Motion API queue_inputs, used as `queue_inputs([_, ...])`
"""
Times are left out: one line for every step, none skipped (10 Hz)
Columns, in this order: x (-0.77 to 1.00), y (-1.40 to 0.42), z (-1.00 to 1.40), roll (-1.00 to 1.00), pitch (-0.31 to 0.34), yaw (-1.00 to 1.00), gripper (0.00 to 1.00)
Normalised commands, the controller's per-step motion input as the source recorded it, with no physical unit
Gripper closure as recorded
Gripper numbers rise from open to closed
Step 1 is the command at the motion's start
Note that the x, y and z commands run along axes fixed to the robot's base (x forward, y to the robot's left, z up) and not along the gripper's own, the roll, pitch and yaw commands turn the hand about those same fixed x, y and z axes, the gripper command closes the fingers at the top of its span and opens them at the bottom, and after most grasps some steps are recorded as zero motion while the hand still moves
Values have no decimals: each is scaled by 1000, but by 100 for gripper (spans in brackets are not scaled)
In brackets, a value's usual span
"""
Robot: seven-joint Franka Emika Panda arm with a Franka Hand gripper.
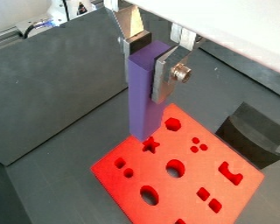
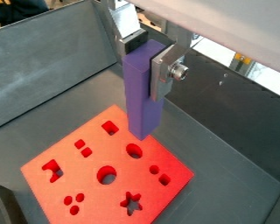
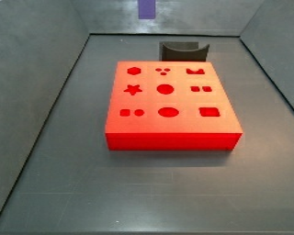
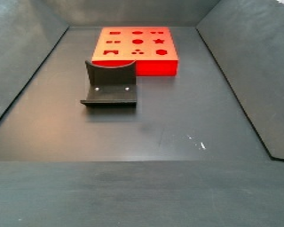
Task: Insert the rectangle object.
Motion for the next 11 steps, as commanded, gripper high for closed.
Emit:
queue_inputs([0,-26,-137,0,0,0,100])
queue_inputs([289,-274,-629,97,-61,-83,100])
queue_inputs([449,-403,-906,157,-99,-237,100])
queue_inputs([531,-309,-940,127,-90,-363,100])
queue_inputs([509,-266,-891,191,-51,-414,100])
queue_inputs([471,-277,-854,231,-36,-420,100])
queue_inputs([420,-220,-831,210,-34,-446,100])
queue_inputs([446,-186,-803,194,-34,-474,100])
queue_inputs([563,-69,-694,127,-29,-557,100])
queue_inputs([569,-40,-677,136,-24,-563,100])
queue_inputs([586,-14,-649,147,-19,-554,100])
